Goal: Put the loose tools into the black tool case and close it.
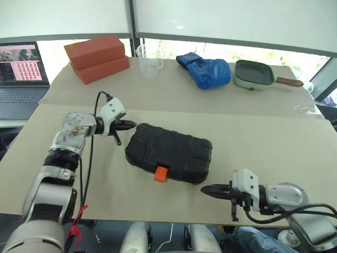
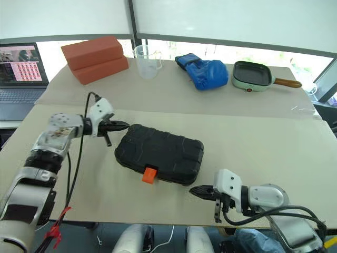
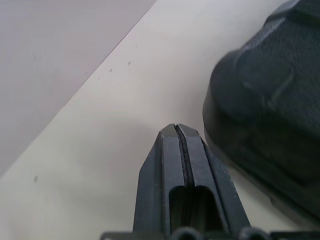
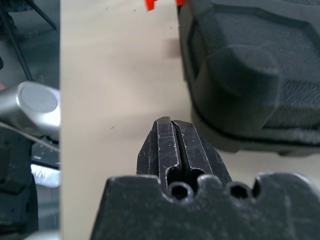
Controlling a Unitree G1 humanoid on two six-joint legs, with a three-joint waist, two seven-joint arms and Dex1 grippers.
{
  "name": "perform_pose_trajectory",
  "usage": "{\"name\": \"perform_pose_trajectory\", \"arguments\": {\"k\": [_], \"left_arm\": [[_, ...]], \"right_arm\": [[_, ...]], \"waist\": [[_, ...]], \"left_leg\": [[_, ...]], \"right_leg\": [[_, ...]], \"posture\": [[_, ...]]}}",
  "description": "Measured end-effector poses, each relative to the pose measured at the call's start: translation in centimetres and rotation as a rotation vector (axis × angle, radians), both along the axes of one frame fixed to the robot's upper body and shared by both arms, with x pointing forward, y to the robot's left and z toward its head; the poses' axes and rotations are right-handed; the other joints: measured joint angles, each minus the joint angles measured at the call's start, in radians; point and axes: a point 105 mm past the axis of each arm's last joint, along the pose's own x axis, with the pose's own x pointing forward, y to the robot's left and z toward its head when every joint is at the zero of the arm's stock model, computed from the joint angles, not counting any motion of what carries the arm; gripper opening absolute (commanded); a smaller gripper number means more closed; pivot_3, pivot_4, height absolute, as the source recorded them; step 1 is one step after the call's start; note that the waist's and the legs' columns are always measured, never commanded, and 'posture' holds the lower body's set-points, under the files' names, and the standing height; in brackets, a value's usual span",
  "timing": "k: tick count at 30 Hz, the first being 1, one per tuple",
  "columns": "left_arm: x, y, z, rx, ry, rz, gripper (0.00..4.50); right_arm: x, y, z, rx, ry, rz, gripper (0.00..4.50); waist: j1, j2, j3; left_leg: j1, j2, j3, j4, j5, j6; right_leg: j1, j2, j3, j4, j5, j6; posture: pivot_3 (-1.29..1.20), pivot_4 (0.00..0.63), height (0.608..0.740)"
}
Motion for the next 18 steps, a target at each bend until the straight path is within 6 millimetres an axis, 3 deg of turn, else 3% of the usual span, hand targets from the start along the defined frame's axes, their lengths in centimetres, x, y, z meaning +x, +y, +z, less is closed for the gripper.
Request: {"name": "perform_pose_trajectory", "arguments": {"k": [4,8,11,13,18], "left_arm": [[0.5,-1.0,-0.8,0.063,-0.007,-0.039,0.03],[-0.2,-0.6,-1.0,0.098,0.014,-0.087,0.03],[-1.9,0.4,-1.3,0.093,0.071,-0.137,0.03],[-3.7,0.7,-2.5,0.07,0.161,-0.169,0.03],[-6.1,-0.6,-3.8,0.019,0.227,-0.219,0.03]], "right_arm": [[1.0,1.2,0.0,0.004,-0.029,0.009,0.0],[3.2,1.2,-0.1,-0.01,-0.065,-0.075,0.0],[5.5,-0.2,0.1,-0.035,-0.103,-0.184,0.0],[7.3,-2.1,0.8,-0.048,-0.14,-0.285,0.0],[7.4,-2.8,1.4,-0.044,-0.155,-0.301,0.0]], "waist": [[-0.001,0.0,0.0],[-0.003,0.0,0.0],[-0.006,0.0,0.0],[-0.004,0.001,0.0],[0.005,0.001,0.0]], "left_leg": [[-0.003,0.0,0.0,0.001,0.0,0.0],[-0.003,0.0,0.001,0.002,0.0,0.0],[-0.003,0.001,0.001,0.002,0.0,0.0],[-0.003,0.001,0.0,0.002,0.0,0.0],[-0.003,0.001,-0.002,0.003,0.0,0.0]], "right_leg": [[-0.003,0.0,0.0,0.001,0.0,0.0],[-0.003,-0.001,0.0,0.001,0.002,0.001],[-0.003,-0.001,0.0,0.002,0.002,0.001],[-0.003,-0.001,0.0,0.002,0.002,0.001],[-0.003,-0.001,0.0,0.003,0.002,0.001]], "posture": [[0.0,0.15,0.738],[0.0,0.15,0.738],[0.0,0.15,0.738],[0.0,0.15,0.738],[0.0,0.15,0.738]]}}
